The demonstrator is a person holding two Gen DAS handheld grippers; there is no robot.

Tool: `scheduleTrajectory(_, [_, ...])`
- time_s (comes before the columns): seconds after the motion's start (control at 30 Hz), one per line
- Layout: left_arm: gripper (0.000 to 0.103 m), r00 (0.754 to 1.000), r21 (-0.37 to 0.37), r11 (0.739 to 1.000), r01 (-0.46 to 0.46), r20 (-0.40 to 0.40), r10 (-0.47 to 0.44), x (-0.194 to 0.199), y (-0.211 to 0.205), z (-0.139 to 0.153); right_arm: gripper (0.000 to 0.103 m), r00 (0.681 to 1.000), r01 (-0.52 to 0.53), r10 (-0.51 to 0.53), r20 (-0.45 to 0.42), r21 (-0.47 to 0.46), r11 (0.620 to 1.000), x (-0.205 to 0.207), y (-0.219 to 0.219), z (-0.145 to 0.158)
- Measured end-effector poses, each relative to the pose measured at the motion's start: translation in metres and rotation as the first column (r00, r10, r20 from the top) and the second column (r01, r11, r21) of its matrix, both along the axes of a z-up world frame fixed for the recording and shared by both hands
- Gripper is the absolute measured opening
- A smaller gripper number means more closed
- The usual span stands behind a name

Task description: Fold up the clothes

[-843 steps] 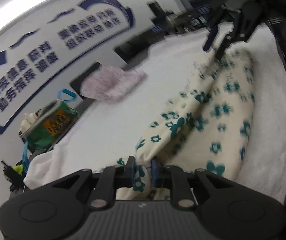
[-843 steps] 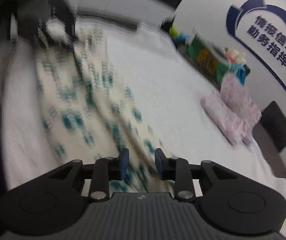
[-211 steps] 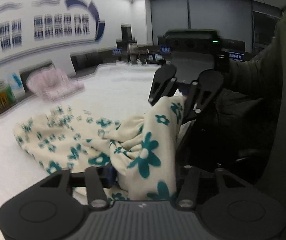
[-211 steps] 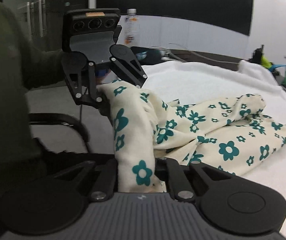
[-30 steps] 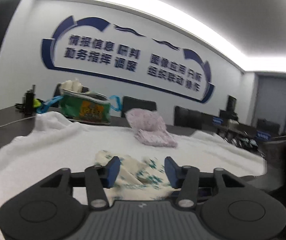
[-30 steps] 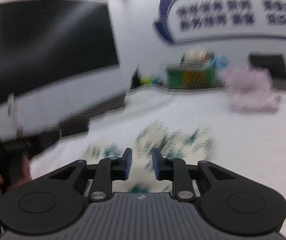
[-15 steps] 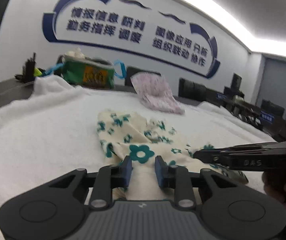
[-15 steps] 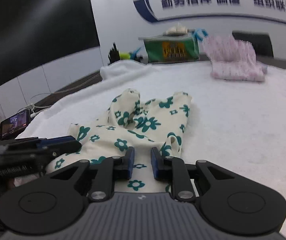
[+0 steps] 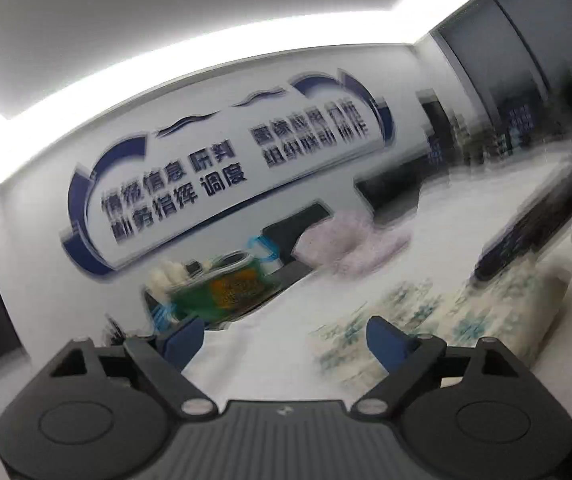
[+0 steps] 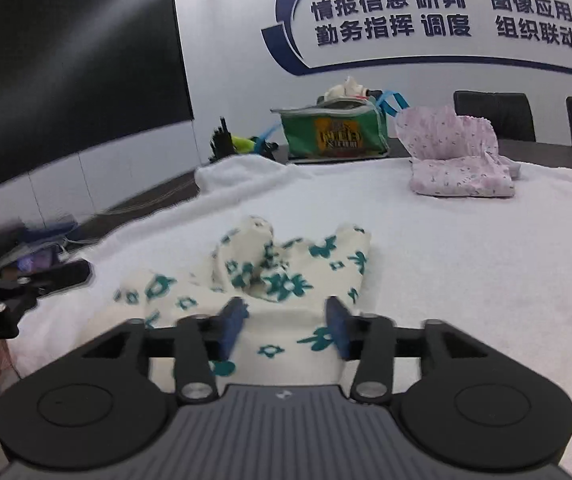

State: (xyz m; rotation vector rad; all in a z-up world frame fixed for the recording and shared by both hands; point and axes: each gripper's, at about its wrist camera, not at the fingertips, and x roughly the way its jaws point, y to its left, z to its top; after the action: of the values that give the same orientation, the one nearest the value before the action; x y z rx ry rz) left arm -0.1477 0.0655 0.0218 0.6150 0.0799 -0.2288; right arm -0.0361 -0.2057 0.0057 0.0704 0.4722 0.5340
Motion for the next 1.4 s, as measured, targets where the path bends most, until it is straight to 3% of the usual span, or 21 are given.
scheduleTrajectory(0.07, [0.088,0.999,0.049,0.998,0.044,-0.016,-0.043,0.011,0.024,-0.002,0.052,1.000,0.009,-0.009,0.002,-0.019,1.000,0.001,0.005,-0.001])
scheduleTrajectory(0.13, [0.087,0.996,0.039,0.996,0.086,-0.037,-0.084,0.022,0.053,-0.005,0.053,1.000,0.010,-0.010,-0.005,-0.026,1.000,0.002,0.010,-0.003])
scheduleTrajectory(0.4, [0.086,0.983,-0.073,0.997,-0.002,-0.184,-0.012,0.055,0.121,-0.007,0.060,0.999,0.035,-0.035,-0.004,-0.040,0.999,-0.005,0.020,-0.003])
scheduleTrajectory(0.57, [0.086,0.979,-0.047,0.998,-0.030,-0.204,0.020,0.062,0.135,-0.007,0.062,0.999,0.048,-0.049,-0.003,-0.047,0.998,-0.001,0.021,0.000])
scheduleTrajectory(0.7, [0.086,0.993,0.007,0.998,-0.067,-0.095,0.067,0.055,0.128,0.000,0.062,0.999,0.045,-0.045,-0.002,-0.054,0.998,0.000,0.023,0.002])
scheduleTrajectory(0.83, [0.086,0.997,-0.038,0.997,-0.065,-0.040,0.063,0.036,0.097,0.016,0.066,0.999,0.035,-0.034,0.013,-0.058,0.998,-0.004,0.024,0.004])
scheduleTrajectory(0.93, [0.087,0.999,-0.097,0.995,0.029,-0.037,-0.033,0.009,0.058,0.014,0.068,0.999,0.033,-0.032,0.018,-0.059,0.998,-0.005,0.023,0.004])
scheduleTrajectory(1.07, [0.087,0.980,-0.132,0.977,0.168,-0.086,-0.180,-0.018,0.018,-0.004,0.068,0.999,0.044,-0.044,0.015,-0.059,0.997,-0.005,0.019,0.004])
scheduleTrajectory(1.13, [0.088,0.975,-0.127,0.973,0.193,-0.084,-0.204,-0.025,0.009,-0.012,0.068,0.999,0.047,-0.046,0.014,-0.062,0.997,-0.006,0.017,0.004])
scheduleTrajectory(1.2, [0.088,0.973,-0.187,0.964,0.189,-0.100,-0.210,-0.024,0.006,-0.009,0.070,0.999,0.041,-0.040,0.017,-0.064,0.997,-0.009,0.015,0.004])
scheduleTrajectory(1.27, [0.088,0.963,-0.308,0.933,0.184,-0.135,-0.235,-0.018,0.006,0.003,0.072,0.999,0.037,-0.036,0.019,-0.066,0.997,-0.010,0.013,0.003])
scheduleTrajectory(1.3, [0.088,0.956,-0.399,0.901,0.169,-0.156,-0.248,-0.013,0.009,0.009,0.072,0.999,0.036,-0.034,0.020,-0.067,0.997,-0.011,0.013,0.002])
scheduleTrajectory(1.37, [0.090,0.936,-0.582,0.807,0.103,-0.217,-0.276,0.000,0.018,0.017,0.072,0.999,0.033,-0.032,0.022,-0.063,0.997,-0.013,0.011,0.002])
scheduleTrajectory(1.4, [0.091,0.921,-0.638,0.766,0.073,-0.252,-0.297,0.005,0.022,0.017,0.072,0.999,0.027,-0.026,0.027,-0.061,0.998,-0.014,0.008,0.003])
